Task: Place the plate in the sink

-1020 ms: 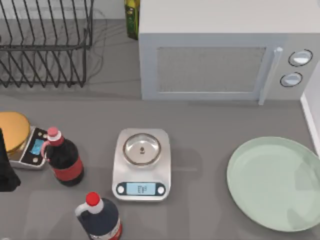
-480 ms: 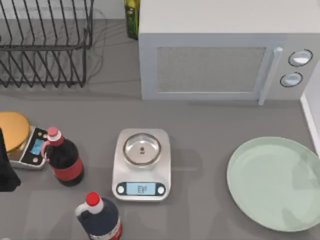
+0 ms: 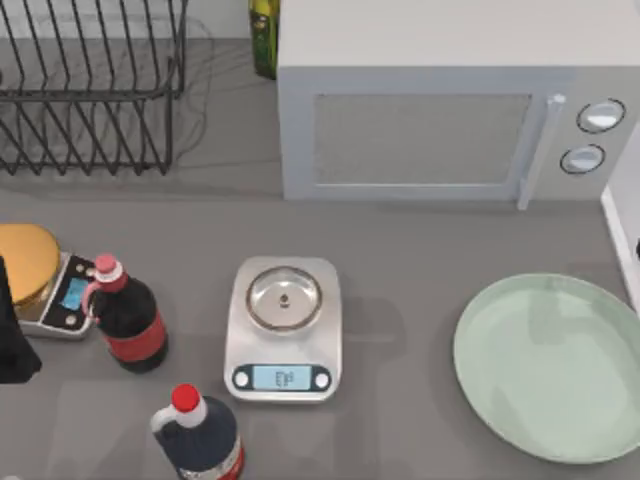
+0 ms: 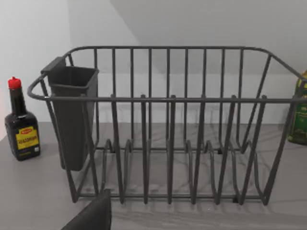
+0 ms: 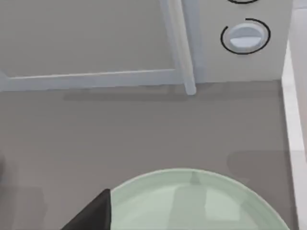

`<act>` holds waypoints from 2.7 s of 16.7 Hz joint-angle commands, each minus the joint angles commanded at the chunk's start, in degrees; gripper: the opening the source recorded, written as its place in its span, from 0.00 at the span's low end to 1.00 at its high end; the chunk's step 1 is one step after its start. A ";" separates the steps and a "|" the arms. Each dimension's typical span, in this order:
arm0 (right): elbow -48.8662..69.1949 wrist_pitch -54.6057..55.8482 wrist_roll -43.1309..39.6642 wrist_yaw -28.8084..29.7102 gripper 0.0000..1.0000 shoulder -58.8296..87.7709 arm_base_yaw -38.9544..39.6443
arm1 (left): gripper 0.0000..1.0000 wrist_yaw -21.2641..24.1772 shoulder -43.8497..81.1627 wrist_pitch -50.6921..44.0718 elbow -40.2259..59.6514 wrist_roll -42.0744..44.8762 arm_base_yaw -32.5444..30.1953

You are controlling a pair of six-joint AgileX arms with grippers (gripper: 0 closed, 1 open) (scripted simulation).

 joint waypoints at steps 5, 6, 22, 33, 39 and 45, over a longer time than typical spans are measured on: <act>20.62 -16.44 9.86 0.01 1.00 29.44 9.64 | 1.00 0.00 0.00 0.00 0.00 0.00 0.00; 24.54 -19.54 11.73 0.01 1.00 35.11 11.47 | 1.00 0.00 0.00 0.00 0.00 0.00 0.00; 47.62 -37.83 22.82 0.00 1.00 68.26 22.10 | 1.00 0.00 0.00 0.00 0.00 0.00 0.00; 35.74 -16.33 23.16 0.08 1.00 77.92 22.51 | 1.00 0.00 0.00 0.00 0.00 0.00 0.00; 35.73 -16.31 23.16 0.08 0.77 77.94 22.51 | 1.00 0.00 0.00 0.00 0.00 0.00 0.00; 35.73 -16.31 23.16 0.08 0.32 77.94 22.51 | 1.00 0.00 0.00 0.00 0.00 0.00 0.00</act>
